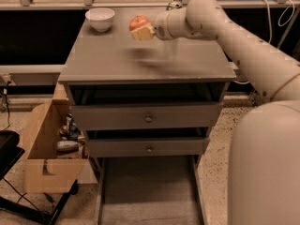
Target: Place apple into bottom drawer
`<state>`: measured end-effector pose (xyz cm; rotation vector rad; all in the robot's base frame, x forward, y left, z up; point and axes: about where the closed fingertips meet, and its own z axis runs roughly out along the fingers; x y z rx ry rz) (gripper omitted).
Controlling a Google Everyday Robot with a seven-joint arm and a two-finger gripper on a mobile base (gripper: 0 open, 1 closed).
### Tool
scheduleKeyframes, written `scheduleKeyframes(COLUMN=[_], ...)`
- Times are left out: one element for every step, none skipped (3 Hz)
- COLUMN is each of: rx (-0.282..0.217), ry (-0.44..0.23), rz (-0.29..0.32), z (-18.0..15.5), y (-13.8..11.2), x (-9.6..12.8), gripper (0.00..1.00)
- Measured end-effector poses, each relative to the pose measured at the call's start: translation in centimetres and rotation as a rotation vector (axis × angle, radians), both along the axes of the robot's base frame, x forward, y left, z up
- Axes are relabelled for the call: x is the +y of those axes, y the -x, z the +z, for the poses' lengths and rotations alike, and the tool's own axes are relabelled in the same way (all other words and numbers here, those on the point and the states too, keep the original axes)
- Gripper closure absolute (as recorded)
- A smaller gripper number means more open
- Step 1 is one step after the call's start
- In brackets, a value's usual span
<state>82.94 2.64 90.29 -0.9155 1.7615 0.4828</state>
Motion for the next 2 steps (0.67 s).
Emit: scheduleKeyframes(rx=[-0.015,0.005], ry=[-0.014,-0.051], rz=[-0.025,-0.043], z=[3.0,3.5], y=[3.9,9.3], x=[-3.4,-6.6], gripper=[1.00,1.00])
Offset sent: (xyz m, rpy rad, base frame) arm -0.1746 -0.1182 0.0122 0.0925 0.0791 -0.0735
